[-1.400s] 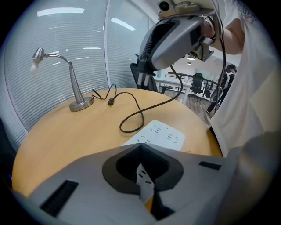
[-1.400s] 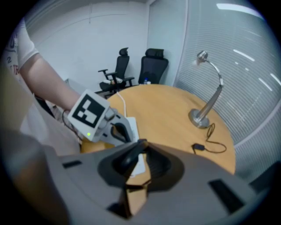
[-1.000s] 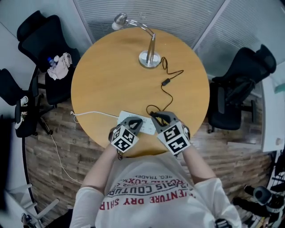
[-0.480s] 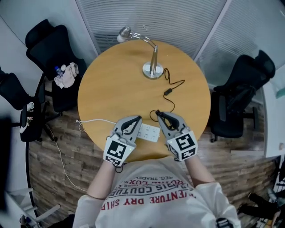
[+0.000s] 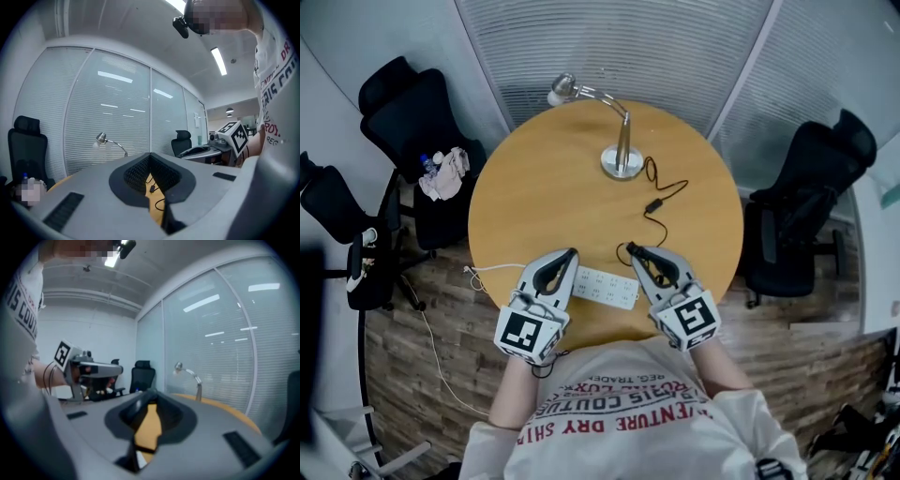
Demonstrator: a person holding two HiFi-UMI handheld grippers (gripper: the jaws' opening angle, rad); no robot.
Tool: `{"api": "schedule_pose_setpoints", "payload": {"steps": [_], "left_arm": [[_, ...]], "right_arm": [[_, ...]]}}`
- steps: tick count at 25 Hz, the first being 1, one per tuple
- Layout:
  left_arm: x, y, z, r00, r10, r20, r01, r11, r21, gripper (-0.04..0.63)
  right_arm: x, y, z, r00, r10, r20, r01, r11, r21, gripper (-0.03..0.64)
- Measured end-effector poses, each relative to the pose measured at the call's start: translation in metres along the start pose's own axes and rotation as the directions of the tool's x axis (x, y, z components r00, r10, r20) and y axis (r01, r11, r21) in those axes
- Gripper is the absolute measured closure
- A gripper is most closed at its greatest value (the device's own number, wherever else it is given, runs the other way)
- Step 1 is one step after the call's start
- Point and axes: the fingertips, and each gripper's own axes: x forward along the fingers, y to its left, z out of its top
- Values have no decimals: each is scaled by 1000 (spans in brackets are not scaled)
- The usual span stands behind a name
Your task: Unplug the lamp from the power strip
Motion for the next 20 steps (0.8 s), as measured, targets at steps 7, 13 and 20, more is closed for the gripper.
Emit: {"api": "schedule_pose_setpoints", "payload": {"steps": [7,13,20], "left_arm": [[0,-4,3,1000,-4,0,4,1000,2,568],[0,-9,-1,1000,-11,-16,11,1000,1,568],[1,-16,-2,999,-2,-42,1,1000,-9,568]], "right_arm": [[-5,0,1,1000,-1,20,0,1000,24,545],[-5,-2,0,1000,-6,12,6,1000,19,545],[-9,-3,-1,1000,-4,9,4,1000,6,545]]}}
